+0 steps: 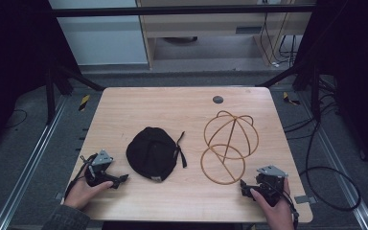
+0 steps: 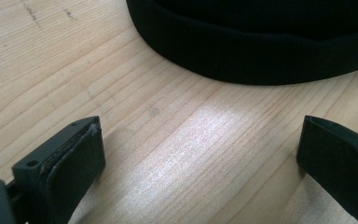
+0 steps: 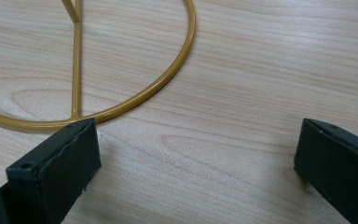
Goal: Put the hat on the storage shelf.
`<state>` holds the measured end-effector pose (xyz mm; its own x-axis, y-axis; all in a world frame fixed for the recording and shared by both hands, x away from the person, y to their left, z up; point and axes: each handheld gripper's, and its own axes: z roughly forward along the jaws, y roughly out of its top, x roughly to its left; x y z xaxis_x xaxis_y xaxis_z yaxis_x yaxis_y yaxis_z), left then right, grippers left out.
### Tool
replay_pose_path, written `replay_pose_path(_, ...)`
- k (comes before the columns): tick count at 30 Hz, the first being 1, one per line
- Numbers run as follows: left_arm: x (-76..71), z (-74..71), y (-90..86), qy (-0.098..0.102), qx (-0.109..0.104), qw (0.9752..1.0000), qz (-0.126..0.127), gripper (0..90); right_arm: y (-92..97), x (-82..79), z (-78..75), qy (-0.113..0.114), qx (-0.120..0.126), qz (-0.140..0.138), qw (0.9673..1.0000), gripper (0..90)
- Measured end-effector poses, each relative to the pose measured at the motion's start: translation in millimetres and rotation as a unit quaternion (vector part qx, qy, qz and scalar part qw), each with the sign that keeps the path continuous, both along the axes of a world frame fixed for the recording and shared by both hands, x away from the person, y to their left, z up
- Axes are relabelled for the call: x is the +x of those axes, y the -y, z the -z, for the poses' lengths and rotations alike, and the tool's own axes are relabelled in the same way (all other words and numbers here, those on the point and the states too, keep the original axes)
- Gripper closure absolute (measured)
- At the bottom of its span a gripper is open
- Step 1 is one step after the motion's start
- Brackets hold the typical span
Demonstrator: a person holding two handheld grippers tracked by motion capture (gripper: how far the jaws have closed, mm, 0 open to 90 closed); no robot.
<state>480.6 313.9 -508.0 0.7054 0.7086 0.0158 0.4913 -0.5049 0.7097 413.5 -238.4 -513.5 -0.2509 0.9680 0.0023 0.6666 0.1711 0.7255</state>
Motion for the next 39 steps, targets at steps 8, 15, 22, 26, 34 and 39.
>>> replay_pose_path(8,-0.9,-1.9,-1.2,-0.005,0.004,1.0,0.003,0.7,0.0,0.1,0.0,0.0,0.0,0.0,1.0,0.4)
replay_pose_path(15,-1.4,-17.7,1.5,0.004,-0.027,0.9995,-0.015,3.9,0.0,0.1,0.0,0.0,0.0,0.0,1.0,0.4)
replay_pose_path(22,-4.3,-49.7,26.2,0.013,-0.006,0.9996,0.023,5.2,0.0,0.2,0.0,0.0,0.0,0.0,1.0,0.4)
replay_pose_path(26,1.2,-71.3,41.5,0.012,0.022,0.9988,0.041,5.8,0.0,0.2,0.0,0.0,0.0,0.0,1.0,0.4)
replay_pose_path(34,10.2,-101.2,70.8,0.021,0.058,0.996,0.064,6.2,0.0,0.1,0.0,0.0,0.0,0.0,1.0,0.4)
replay_pose_path(39,18.2,-120.4,89.7,0.029,0.063,0.995,0.072,6.5,0.1,0.1,0.0,0.0,0.0,0.0,1.0,0.4)
